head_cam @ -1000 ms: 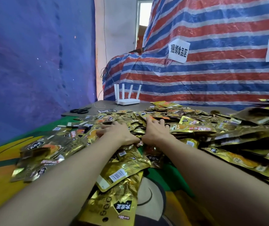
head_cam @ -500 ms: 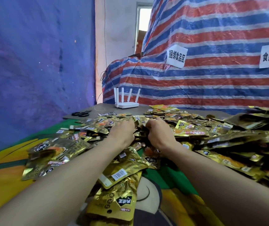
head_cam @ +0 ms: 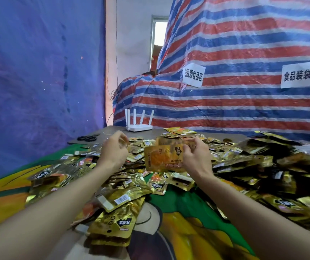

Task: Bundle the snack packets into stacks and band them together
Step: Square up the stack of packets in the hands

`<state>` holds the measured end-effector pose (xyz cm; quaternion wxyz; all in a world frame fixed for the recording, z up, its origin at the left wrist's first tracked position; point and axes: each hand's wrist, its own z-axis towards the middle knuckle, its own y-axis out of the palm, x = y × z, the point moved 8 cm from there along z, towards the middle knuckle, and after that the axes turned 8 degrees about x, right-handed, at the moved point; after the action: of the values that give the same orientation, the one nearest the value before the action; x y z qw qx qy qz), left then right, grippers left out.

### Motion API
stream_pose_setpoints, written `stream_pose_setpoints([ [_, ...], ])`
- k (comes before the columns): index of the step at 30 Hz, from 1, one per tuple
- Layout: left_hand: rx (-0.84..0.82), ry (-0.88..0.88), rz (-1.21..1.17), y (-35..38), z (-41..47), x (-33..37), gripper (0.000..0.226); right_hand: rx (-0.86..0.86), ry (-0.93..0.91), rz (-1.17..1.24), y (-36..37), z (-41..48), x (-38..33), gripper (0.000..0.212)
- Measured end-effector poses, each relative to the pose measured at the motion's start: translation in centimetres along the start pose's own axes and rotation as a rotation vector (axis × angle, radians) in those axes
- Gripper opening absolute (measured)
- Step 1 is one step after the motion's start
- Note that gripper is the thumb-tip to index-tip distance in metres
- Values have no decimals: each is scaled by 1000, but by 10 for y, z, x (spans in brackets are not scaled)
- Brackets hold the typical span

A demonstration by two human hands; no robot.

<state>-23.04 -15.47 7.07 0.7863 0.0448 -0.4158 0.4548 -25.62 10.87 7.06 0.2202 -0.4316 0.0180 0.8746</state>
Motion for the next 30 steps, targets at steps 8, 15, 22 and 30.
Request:
stream_pose_setpoints([
  [8,305,-311,-755,-31,-28,54,34,38,179,154,-46,-20,6,12],
  [15,151,-692,-1193,9,-88,83,44,23,332,136,-69,-46,32,12],
  [22,-138,-896,-1567,49,-124,92,49,-213,527,159,-56,-62,54,10],
  [30,-275,-481,-1269,36,-119,103,50,-222,665,424,-47,-64,66,57],
])
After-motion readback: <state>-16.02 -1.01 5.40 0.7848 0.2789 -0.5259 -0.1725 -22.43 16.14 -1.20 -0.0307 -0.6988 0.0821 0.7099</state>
